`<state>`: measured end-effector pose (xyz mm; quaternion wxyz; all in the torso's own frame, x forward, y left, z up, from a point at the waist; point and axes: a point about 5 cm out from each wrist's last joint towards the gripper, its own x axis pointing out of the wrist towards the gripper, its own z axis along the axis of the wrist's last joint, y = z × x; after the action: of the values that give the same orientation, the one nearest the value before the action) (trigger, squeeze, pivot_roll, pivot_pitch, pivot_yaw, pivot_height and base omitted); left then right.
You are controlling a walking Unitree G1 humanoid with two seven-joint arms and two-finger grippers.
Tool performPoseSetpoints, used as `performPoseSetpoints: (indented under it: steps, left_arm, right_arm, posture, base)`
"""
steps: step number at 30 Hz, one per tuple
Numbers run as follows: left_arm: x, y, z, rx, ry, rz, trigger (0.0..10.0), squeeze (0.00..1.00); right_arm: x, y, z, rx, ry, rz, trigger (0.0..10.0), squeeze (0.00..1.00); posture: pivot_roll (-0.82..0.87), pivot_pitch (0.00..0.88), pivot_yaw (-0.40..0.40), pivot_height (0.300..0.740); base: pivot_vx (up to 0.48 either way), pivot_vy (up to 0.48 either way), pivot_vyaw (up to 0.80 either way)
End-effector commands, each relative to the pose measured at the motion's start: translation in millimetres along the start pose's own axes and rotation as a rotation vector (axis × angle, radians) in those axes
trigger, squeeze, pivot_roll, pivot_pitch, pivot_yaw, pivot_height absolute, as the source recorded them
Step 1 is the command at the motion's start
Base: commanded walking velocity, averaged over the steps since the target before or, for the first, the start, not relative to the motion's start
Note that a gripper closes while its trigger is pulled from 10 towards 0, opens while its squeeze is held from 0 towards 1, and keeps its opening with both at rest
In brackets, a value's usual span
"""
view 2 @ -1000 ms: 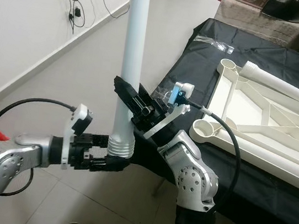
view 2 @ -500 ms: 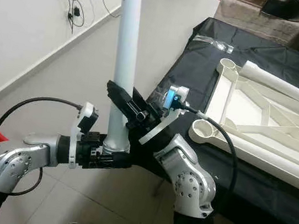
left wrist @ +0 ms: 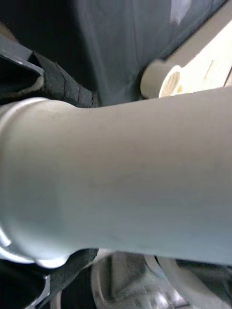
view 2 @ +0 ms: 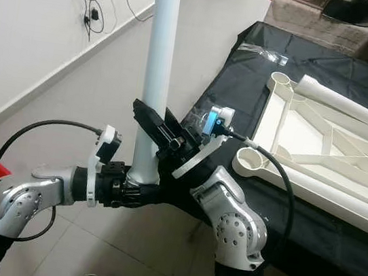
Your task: Building children table
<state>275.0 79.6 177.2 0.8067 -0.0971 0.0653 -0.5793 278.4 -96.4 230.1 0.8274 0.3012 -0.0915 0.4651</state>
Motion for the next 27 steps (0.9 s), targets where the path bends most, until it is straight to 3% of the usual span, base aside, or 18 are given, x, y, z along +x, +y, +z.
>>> performPoseSetpoints:
  steps: [1, 2, 3, 4, 8, 9, 10, 27]
  left_arm:
    - [-4.1, 10.9, -5.8, 0.044, 0.048, 0.112, 10.0, 0.0]
    - [-4.8, 14.5, -6.8, 0.068, 0.06, 0.145, 10.0, 0.0]
    - [-5.6, 17.5, -7.2, 0.088, 0.068, 0.17, 10.0, 0.0]
    - [-7.1, 21.4, -7.2, 0.1, 0.071, 0.199, 10.0, 0.0]
    - [-10.5, 28.1, -6.6, 0.125, 0.079, 0.247, 10.0, 0.0]
    - [-12.3, 31.3, -6.3, 0.144, 0.087, 0.27, 10.0, 0.0]
    - [-13.6, 33.7, -7.3, 0.153, 0.102, 0.285, 10.0, 0.0]
    - [-4.1, 30.5, -15.2, 0.235, 0.131, 0.262, 10.0, 0.0]
  right_arm:
    - [2.3, 1.8, 2.1, -0.017, -0.007, -0.009, 8.0, 0.0]
    - [2.6, -1.6, 2.6, -0.036, 0.0, -0.033, 10.0, 0.0]
    - [2.4, -4.8, 3.6, -0.056, -0.001, -0.057, 10.0, 0.0]
    - [1.9, -6.7, 4.6, -0.062, -0.003, -0.066, 10.0, 1.0]
    - [1.4, -7.6, 5.2, -0.075, 0.016, -0.063, 10.0, 1.0]
    - [1.2, -7.5, 4.8, -0.084, 0.033, -0.062, 10.0, 0.41]
    - [1.1, -7.2, 4.0, -0.09, 0.047, -0.06, 10.0, 0.0]
    - [4.9, -11.7, -10.4, -0.177, 0.135, -0.124, 10.0, 0.0]
  posture:
    - [0.08, 0.114, -0.036, 0.74]
    - [0.08, 0.114, -0.036, 0.74]
    - [0.08, 0.109, -0.038, 0.74]
    - [0.08, 0.109, -0.038, 0.74]
    - [0.08, 0.107, -0.037, 0.74]
    - [0.08, 0.107, -0.037, 0.74]
    - [0.08, 0.105, -0.041, 0.74]
    - [0.08, 0.096, -0.04, 0.74]
  base:
    - [0.0, 0.0, 0.0]
    - [0.0, 0.0, 0.0]
    - [0.0, 0.0, 0.0]
    - [0.0, 0.0, 0.0]
    - [0.0, 0.0, 0.0]
    - [0.0, 0.0, 0.0]
    - [0.0, 0.0, 0.0]
    - [0.0, 0.0, 0.0]
